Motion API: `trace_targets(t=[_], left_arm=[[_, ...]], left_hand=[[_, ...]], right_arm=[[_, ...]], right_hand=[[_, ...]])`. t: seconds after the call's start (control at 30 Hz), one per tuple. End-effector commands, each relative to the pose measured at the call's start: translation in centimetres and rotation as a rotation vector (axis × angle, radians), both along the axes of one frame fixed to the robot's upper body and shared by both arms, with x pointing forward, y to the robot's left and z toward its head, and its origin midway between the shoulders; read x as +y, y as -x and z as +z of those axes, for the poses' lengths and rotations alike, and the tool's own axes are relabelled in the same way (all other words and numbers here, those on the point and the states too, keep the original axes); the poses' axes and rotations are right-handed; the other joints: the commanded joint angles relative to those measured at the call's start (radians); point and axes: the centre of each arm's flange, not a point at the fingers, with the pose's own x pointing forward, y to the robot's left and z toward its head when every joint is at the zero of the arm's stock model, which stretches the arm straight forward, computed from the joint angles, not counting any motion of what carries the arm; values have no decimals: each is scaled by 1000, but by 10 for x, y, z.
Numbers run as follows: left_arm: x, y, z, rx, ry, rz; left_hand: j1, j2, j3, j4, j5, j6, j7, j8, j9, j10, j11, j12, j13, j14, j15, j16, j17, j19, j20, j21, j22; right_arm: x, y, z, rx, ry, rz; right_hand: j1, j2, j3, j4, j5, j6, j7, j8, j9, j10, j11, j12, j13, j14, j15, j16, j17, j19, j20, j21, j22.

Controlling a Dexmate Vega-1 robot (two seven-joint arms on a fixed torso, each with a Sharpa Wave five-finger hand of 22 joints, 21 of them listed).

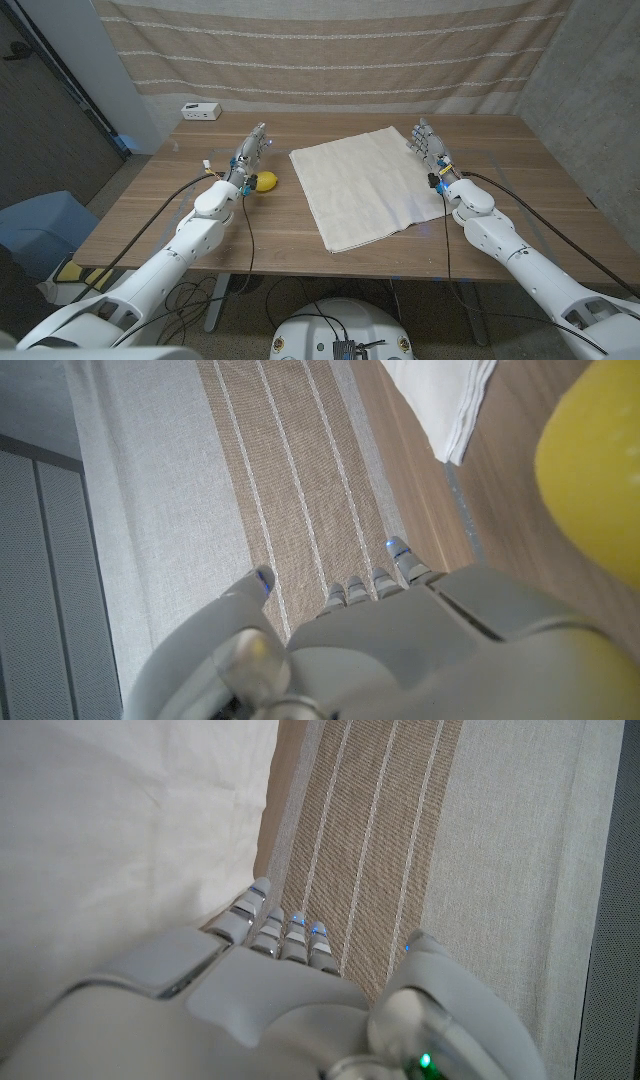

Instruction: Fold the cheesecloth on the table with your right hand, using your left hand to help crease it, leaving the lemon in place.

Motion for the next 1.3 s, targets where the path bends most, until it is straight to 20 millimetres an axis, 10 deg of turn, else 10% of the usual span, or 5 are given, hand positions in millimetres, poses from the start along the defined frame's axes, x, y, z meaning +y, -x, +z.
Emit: trace_targets(t=[0.03,0.2,0.3,0.63,1.3], left_arm=[[-5,11,25,-126,-177,141],[-11,15,36,-161,-277,203],[-15,14,43,-175,-358,221],[-38,18,60,-245,-576,269],[-82,33,57,-330,-916,270]], left_hand=[[33,0,20,-33,-9,42,-11,14,5,49,6,14,3,2,-5,2,-1,-45,2,-5,2],[65,-22,22,-101,-51,163,-25,18,8,135,20,20,4,82,47,3,0,-8,75,-21,6],[74,-26,26,-136,-67,248,-10,19,10,228,78,36,8,154,75,9,2,28,129,-26,10],[78,-18,41,-166,-69,358,1,23,13,319,86,44,13,251,101,16,6,62,222,-33,15],[81,-11,60,-181,-66,426,2,24,15,376,75,48,15,291,96,12,7,85,236,-36,17]], right_arm=[[5,3,11,6,68,-60],[7,3,20,12,129,-94],[10,2,26,12,158,-116],[19,1,48,4,247,-194],[39,-8,84,-19,433,-301]], right_hand=[[48,7,28,-32,5,19,-10,7,4,14,11,6,2,15,39,12,0,9,54,8,5],[109,23,72,-78,-8,65,-43,16,5,63,18,18,3,67,68,25,2,27,102,15,7],[135,29,93,-98,-15,91,-52,20,6,88,24,23,4,94,75,30,3,37,112,19,9],[185,62,151,-120,-20,137,-57,25,7,125,21,27,6,122,63,36,9,54,101,24,10],[216,65,204,-122,-17,153,-59,20,8,137,12,22,7,130,53,38,16,67,93,27,11]])
